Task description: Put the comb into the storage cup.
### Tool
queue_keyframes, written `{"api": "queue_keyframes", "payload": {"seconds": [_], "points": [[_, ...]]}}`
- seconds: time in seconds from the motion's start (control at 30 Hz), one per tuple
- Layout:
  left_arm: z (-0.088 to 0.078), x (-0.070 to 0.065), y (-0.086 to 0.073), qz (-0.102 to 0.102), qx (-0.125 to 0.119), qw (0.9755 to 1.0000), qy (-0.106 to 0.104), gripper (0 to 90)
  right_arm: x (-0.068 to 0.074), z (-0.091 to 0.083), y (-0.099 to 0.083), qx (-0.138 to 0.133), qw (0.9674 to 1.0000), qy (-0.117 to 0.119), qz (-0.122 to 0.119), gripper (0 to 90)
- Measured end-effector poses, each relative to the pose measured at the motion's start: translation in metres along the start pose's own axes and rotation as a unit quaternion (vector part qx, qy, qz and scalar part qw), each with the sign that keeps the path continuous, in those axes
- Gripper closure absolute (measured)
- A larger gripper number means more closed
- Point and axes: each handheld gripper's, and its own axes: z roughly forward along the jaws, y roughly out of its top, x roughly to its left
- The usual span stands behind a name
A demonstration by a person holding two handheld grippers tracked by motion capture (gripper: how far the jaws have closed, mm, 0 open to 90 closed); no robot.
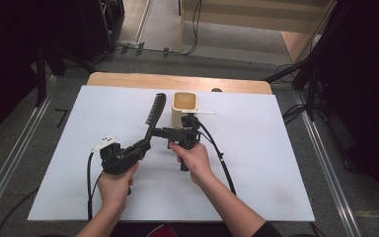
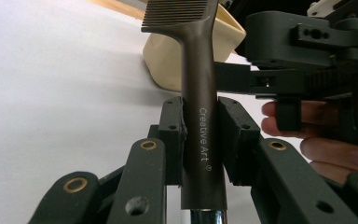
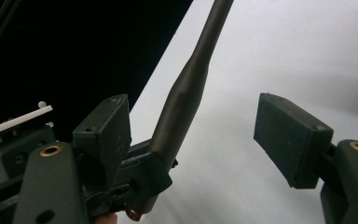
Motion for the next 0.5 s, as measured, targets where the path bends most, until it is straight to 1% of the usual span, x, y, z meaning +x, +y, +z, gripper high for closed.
{"api": "queue_keyframes", "payload": {"seconds": [0.03,0.1,0.2,0.33,0.5], "points": [[0.0,0.0,0.0,0.001,-0.001,1.0,-0.002,73.7,0.0,0.001,0.0,0.0,1.0,0.001,-0.002,25.8],[0.0,0.0,0.0,0.001,-0.001,1.0,-0.001,73.7,0.0,0.003,0.0,0.0,1.0,0.001,0.002,26.8],[0.001,0.0,0.0,0.0,0.0,1.0,-0.001,73.8,0.001,0.007,0.002,0.003,0.9999,0.006,0.014,28.1],[0.001,0.0,-0.001,-0.001,-0.001,1.0,0.001,73.7,0.004,0.012,0.004,0.001,0.9998,0.011,0.016,30.1],[0.0,0.0,-0.001,-0.004,-0.006,1.0,0.001,73.7,0.007,0.018,0.003,0.001,0.9997,0.004,0.023,36.1]]}}
